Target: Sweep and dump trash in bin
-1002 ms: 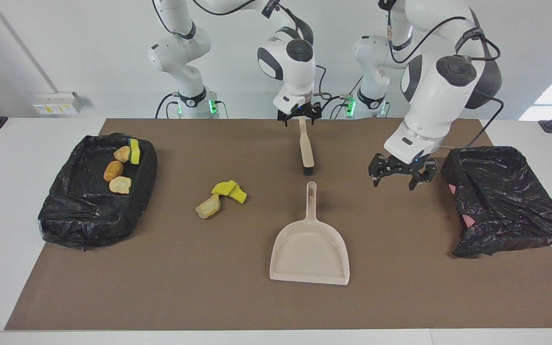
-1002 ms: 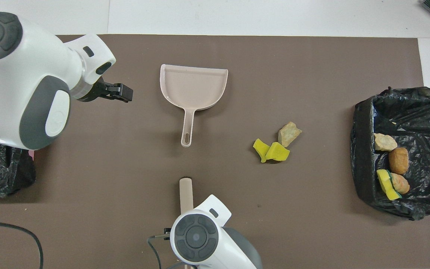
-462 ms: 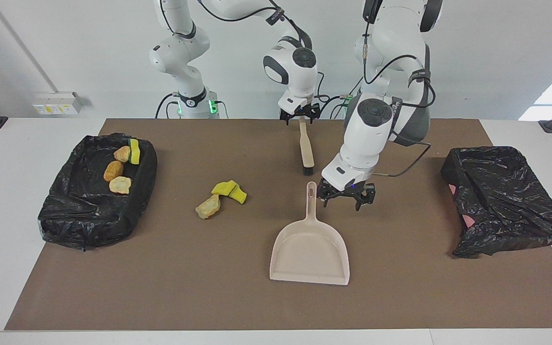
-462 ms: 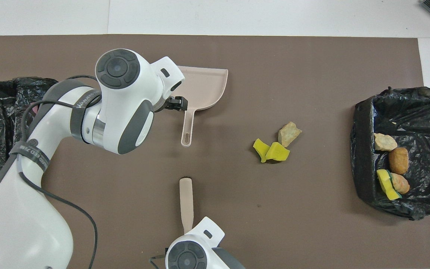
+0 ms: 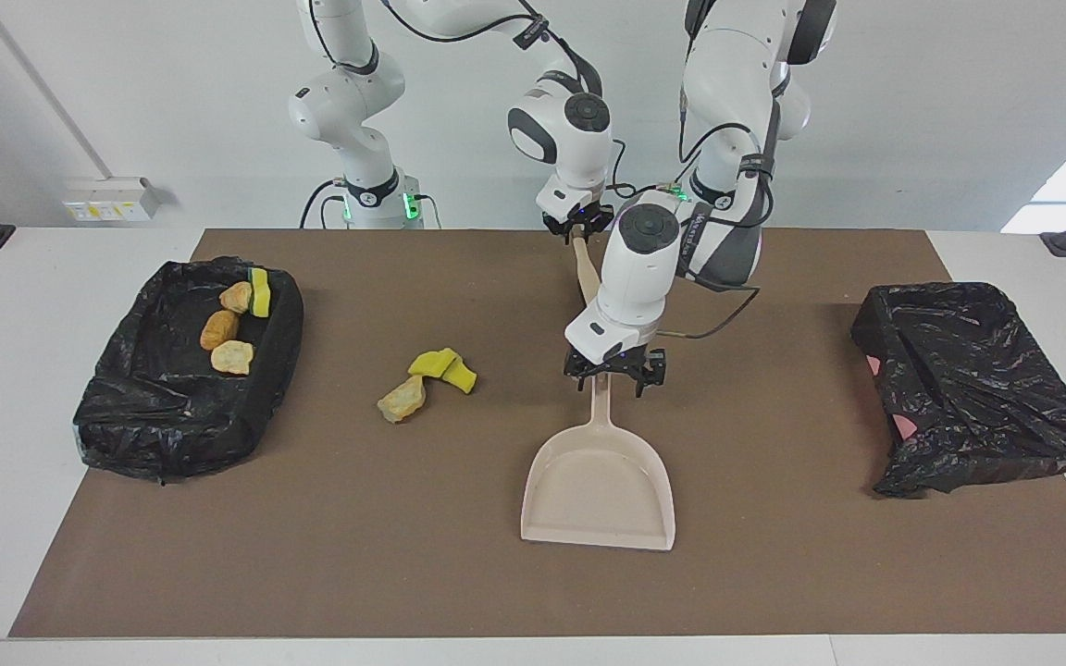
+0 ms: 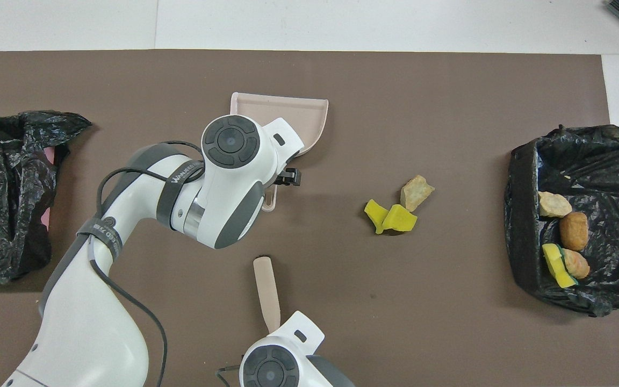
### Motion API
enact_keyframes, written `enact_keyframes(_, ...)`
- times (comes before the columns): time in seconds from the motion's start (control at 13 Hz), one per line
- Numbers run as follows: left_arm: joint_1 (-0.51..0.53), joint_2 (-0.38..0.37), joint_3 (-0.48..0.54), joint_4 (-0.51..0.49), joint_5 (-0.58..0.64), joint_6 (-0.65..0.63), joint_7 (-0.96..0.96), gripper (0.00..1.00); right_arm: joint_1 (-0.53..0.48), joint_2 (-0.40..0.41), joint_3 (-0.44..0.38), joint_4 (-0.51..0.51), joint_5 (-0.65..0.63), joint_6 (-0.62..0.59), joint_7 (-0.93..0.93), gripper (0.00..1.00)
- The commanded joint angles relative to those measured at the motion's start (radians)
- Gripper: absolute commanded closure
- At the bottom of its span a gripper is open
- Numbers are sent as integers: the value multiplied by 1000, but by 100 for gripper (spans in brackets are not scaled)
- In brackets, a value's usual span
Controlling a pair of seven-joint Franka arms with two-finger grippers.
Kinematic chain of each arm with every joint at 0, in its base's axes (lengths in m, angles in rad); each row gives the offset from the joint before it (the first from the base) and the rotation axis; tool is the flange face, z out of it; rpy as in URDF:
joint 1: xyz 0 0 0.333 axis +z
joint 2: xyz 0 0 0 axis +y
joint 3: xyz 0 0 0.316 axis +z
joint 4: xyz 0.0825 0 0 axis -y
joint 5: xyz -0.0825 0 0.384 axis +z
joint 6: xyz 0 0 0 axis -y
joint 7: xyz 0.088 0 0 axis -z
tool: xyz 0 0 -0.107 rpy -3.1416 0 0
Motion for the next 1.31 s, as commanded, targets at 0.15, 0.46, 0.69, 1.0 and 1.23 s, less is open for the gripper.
enact_keyframes(0.15, -18, 6, 18, -4, -2, -28, -7, 38, -46, -26, -7, 2, -55, -93, -1, 100)
enact_keyframes(0.46, -27, 4, 17, -15, -2, -28, -10, 39, -192, -199, -7, -7, -77, -297, -126, 100)
enact_keyframes(0.69, -29, 4, 18, -7, 10, -39, 2, 100, -369, -285, -7, -14, -132, -422, -292, 100)
enact_keyframes(1.0, -13, -35, 30, 9, 25, -55, 19, 100, -565, -229, -5, -4, -284, -344, -440, 100)
enact_keyframes(1.23, 20, -98, 30, 15, 65, -159, 168, 100, -636, -172, -3, -12, -481, -354, -525, 100)
